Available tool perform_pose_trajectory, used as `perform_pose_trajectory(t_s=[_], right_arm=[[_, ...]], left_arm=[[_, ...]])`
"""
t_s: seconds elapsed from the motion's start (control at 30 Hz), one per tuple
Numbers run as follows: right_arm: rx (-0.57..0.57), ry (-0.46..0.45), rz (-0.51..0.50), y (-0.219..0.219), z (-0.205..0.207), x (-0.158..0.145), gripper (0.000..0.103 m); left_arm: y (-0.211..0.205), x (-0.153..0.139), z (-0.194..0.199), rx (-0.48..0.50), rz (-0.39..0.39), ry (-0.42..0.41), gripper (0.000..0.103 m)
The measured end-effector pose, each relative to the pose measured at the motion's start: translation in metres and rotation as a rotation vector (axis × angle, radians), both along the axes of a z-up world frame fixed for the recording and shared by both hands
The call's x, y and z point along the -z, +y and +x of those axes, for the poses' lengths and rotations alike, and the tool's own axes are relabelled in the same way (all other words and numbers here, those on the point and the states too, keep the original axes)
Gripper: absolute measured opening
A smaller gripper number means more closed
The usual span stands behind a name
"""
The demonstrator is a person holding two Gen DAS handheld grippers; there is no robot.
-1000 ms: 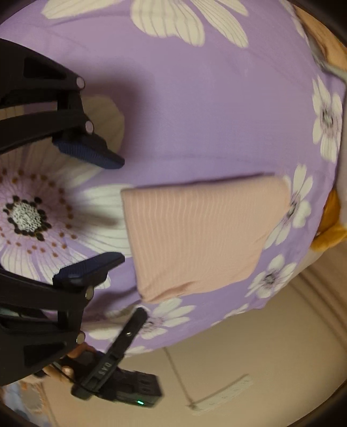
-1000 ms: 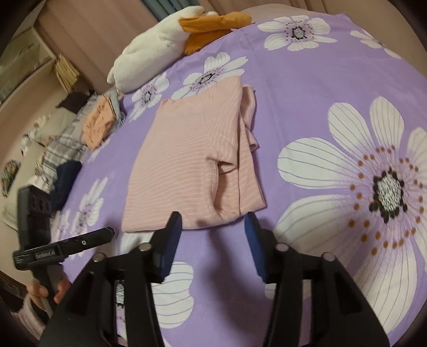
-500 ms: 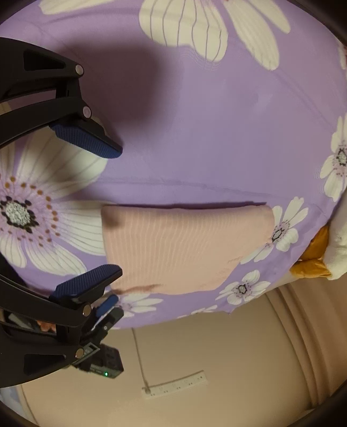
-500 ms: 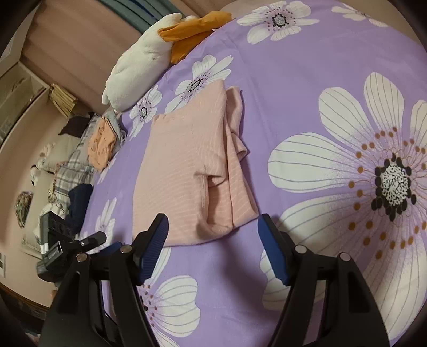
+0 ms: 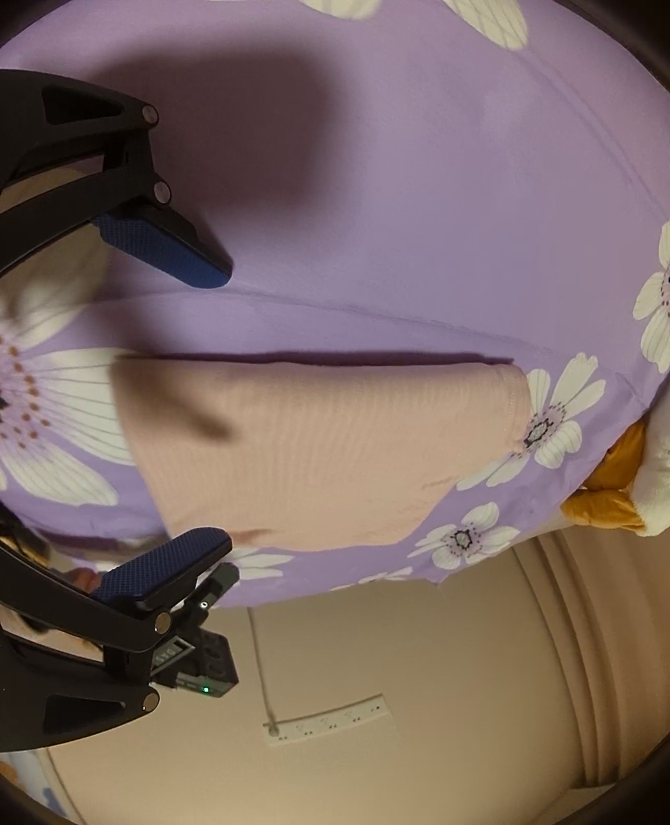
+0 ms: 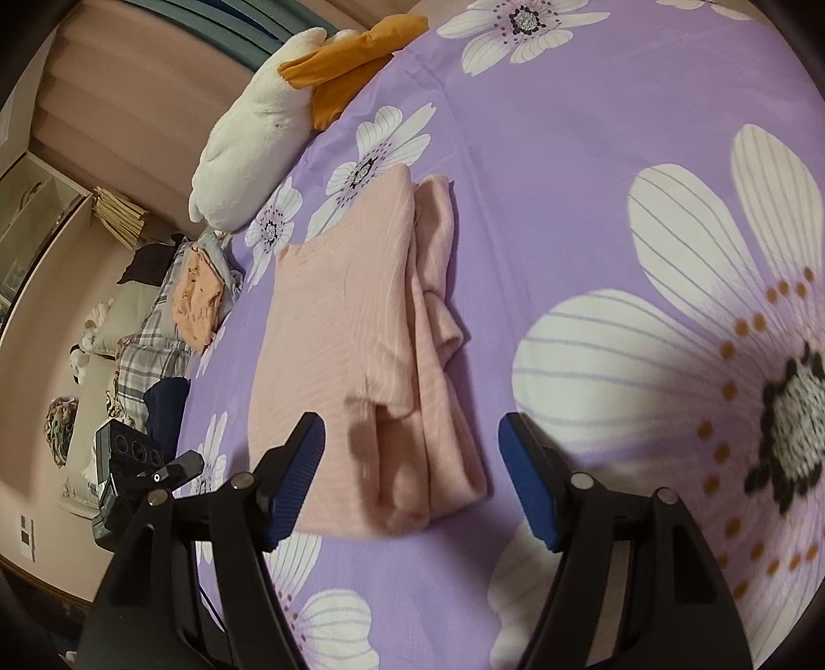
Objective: Fold small clothes
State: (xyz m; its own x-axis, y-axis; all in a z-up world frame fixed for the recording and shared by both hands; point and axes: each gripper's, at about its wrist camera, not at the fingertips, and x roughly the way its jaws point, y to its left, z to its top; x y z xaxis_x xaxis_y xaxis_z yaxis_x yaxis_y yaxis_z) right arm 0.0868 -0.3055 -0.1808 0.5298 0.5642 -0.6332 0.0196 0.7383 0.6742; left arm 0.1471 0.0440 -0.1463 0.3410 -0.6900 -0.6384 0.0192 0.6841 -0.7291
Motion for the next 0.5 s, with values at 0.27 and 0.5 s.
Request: perform_pose_trajectory(t_s=[0.27,0.5], right_arm=[[-0.019,-0.009,0.01,0.003,0.025,0.004,0.071],[-0.034,-0.011,0.029,0.002,0.046,0.007,0.071]], left_arm=[[-0.008,0.003,0.022,0.022,-0.001,-0.012,0.093],[-0.021,0.004,0.041,0.057,0.003,-0.028,0.093]])
